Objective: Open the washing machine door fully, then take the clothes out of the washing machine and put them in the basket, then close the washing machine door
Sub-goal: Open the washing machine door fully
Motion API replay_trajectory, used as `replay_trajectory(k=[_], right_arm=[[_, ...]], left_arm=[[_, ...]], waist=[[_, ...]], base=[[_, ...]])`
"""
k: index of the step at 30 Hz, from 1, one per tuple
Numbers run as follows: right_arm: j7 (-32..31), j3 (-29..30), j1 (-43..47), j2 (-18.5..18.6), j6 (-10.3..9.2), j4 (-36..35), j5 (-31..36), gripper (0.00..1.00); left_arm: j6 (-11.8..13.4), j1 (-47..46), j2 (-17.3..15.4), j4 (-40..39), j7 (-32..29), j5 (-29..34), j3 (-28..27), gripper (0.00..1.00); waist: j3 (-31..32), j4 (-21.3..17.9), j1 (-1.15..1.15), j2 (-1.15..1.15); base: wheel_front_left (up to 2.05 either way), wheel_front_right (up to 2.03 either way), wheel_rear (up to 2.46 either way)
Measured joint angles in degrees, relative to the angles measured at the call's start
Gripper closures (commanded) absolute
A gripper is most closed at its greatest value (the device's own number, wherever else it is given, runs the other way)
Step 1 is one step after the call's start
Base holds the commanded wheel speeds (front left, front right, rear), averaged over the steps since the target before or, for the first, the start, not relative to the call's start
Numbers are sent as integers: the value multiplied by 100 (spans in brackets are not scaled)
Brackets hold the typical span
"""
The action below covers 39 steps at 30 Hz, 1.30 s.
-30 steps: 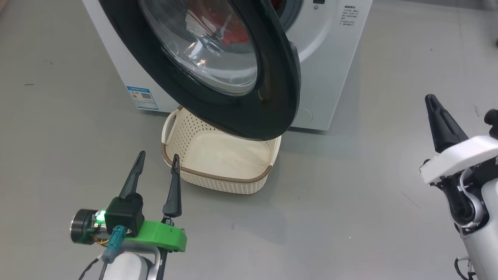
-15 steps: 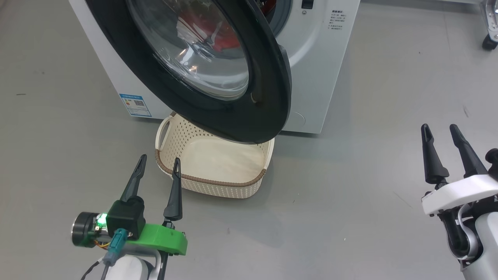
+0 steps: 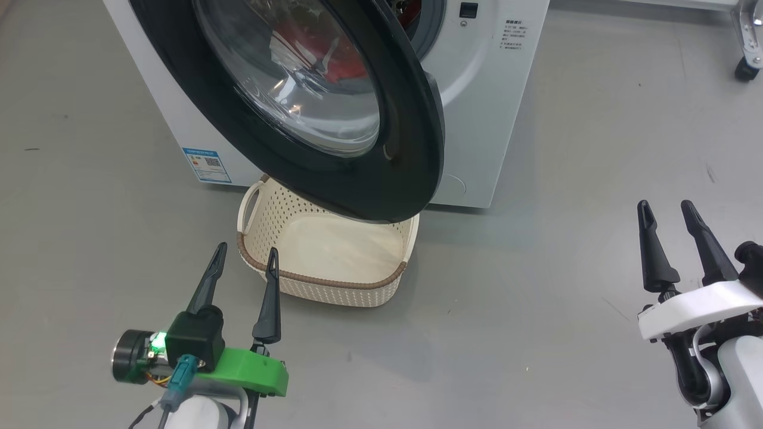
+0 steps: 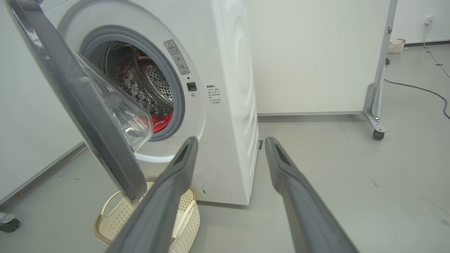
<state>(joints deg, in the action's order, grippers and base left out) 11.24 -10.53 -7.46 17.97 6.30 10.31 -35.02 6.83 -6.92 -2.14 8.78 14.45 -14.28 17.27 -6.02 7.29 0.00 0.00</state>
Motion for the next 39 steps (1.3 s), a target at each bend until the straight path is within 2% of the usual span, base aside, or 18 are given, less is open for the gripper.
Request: replay_trajectory(k=[39], right_arm=[[168, -14, 92, -30, -49, -9, 99, 0]], left_arm=[[0, 48, -1, 14, 0, -9, 11, 0]], waist=[[-59, 2, 0, 0]], base=[[0, 0, 0]])
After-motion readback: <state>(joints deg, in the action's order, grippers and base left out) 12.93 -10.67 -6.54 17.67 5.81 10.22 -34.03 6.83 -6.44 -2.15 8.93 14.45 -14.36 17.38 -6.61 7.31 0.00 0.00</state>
